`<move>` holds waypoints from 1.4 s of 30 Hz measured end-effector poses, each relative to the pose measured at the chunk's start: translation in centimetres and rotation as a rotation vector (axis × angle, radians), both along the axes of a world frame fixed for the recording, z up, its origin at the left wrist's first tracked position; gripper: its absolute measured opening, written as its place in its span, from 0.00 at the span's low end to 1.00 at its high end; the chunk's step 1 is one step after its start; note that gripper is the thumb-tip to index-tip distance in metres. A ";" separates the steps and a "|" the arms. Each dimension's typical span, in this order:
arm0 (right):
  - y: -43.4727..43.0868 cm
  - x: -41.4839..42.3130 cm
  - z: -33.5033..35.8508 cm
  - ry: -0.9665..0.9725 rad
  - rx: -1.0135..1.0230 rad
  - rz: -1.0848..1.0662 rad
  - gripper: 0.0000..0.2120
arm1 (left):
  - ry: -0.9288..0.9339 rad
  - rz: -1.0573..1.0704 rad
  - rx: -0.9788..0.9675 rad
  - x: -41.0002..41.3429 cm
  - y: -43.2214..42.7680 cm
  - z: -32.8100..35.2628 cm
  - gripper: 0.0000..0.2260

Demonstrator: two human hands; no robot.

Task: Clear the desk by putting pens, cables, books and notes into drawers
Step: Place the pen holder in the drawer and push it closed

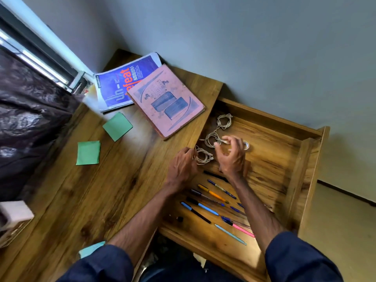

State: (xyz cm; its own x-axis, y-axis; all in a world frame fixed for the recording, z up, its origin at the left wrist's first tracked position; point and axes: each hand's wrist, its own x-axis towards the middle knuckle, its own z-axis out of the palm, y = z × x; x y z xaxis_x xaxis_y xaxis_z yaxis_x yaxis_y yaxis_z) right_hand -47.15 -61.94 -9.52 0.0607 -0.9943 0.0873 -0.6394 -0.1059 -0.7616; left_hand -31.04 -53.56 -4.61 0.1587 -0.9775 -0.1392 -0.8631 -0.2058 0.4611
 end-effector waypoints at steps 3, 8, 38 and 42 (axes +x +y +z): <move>3.2 3.4 1.8 -0.090 -0.031 0.146 0.10 | -0.025 0.109 0.009 1.9 3.0 0.9 0.09; 8.4 7.5 4.3 -0.245 -0.057 0.334 0.04 | -0.013 0.356 0.005 4.5 10.1 2.9 0.09; 34.2 35.2 9.1 0.446 0.215 1.272 0.20 | 0.053 1.045 0.011 25.7 43.4 3.4 0.10; 35.7 39.1 8.3 0.587 0.265 1.338 0.29 | -0.044 1.070 -0.010 30.0 44.7 3.8 0.13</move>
State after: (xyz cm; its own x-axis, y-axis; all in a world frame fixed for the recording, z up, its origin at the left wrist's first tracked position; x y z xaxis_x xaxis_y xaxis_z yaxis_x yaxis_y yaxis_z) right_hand -8.05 -26.24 -1.27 0.8828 -0.1556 -0.4433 -0.3968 -0.7522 -0.5261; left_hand -1.05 -8.87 -0.84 0.9387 -0.3281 -0.1056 -0.2518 -0.8621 0.4397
